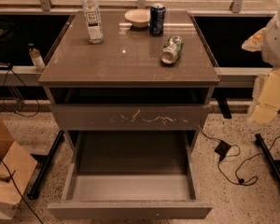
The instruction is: Close middle drawer
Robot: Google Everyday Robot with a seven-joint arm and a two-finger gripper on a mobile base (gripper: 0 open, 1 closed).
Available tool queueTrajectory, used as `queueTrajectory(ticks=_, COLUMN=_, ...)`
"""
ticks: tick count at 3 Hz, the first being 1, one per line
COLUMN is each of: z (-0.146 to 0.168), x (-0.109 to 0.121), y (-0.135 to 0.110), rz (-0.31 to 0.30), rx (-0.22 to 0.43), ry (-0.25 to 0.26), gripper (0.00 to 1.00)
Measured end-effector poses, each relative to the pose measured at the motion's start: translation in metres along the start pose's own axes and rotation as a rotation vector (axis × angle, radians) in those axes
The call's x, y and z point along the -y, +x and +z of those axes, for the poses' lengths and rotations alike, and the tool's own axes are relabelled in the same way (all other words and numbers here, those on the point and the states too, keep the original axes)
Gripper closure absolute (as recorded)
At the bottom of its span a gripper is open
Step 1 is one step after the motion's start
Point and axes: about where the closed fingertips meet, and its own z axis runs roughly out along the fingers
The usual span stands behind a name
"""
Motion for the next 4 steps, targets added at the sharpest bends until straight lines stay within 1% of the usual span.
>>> queueTrajectory(ticks=1, z=0.000, x=0.000, y=0.000, rz=0.000, rx=0.000, ry=0.000, gripper=0.00)
queueTrajectory(ticks=2, z=0.000, x=0.000, y=0.000, rz=0.000, rx=0.002, ry=0.002, gripper=0.18)
queueTrajectory(ticks=3, z=0.019, x=-0.009, y=0.003, rz=0.002, rx=0.034, ry=-0.018, gripper=0.41)
queueTrajectory(ticks=4, z=0.061, x=-0.030, y=0.009, rz=0.006, rx=0.082, ry=-0.079, gripper=0.65)
